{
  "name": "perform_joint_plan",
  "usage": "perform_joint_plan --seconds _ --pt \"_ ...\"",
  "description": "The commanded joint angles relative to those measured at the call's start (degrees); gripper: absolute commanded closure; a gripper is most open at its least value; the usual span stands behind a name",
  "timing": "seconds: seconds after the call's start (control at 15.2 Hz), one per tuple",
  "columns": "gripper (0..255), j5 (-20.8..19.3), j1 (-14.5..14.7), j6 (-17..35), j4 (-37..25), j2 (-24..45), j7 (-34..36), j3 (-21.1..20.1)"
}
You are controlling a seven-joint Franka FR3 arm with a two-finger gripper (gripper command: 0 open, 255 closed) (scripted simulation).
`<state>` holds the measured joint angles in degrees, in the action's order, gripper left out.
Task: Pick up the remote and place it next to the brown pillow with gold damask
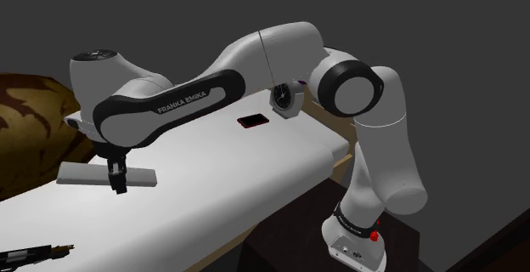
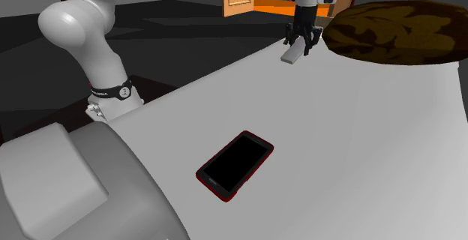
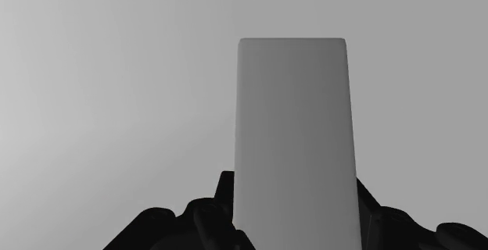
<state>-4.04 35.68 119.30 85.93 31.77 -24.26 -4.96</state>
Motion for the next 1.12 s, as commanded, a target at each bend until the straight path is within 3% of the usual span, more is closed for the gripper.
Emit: perform_joint_plan --seconds 0.0,0.33,0.59,1.06 --pt "0 -0.04 -0.14 0.01 0.89 0.29 0.04 0.16" --pt "0 -0.04 -0.14 -0.27 0.30 0.61 0.00 0.17" --pt "0 0.25 -0.11 -6.23 -3.15 -1.90 -0.21 -0.01" --pt "0 0.25 -0.11 -6.23 -3.15 -1.90 -0.21 -0.01"
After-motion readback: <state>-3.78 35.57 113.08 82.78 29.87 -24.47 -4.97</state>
